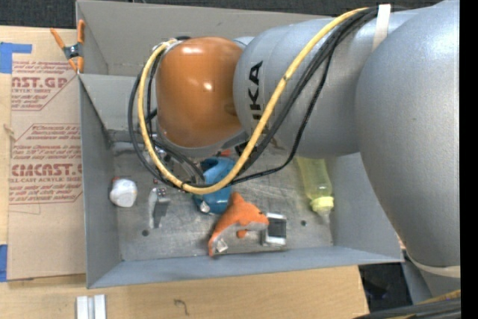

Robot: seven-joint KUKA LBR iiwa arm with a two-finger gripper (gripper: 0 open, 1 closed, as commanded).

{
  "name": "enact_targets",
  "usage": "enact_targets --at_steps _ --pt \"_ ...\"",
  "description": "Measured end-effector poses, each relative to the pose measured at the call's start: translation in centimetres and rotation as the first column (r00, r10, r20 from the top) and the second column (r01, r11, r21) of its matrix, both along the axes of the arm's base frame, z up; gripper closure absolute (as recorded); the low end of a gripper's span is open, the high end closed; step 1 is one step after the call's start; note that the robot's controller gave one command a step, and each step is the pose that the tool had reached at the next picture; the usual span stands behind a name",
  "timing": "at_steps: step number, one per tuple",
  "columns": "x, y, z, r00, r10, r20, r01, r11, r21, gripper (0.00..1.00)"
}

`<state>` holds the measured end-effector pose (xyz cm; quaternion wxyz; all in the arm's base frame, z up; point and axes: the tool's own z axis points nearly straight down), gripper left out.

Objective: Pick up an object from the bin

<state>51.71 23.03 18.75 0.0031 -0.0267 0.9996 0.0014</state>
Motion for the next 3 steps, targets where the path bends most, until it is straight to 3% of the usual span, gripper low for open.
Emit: enact_targets --at_steps 1,2,3 --pt "-3.3 0.1 -7.0 0.996 -0.092 -0.005 0.092 0.996 -0.002 0.0" --pt "-3.7 0.2 -7.6 0.996 -0.088 -0.013 0.088 0.996 -0.006 0.0" --pt "-2.3 0.9 -1.2 1.0 -0.008 -0.01 0.008 1.0 -0.005 0.0"
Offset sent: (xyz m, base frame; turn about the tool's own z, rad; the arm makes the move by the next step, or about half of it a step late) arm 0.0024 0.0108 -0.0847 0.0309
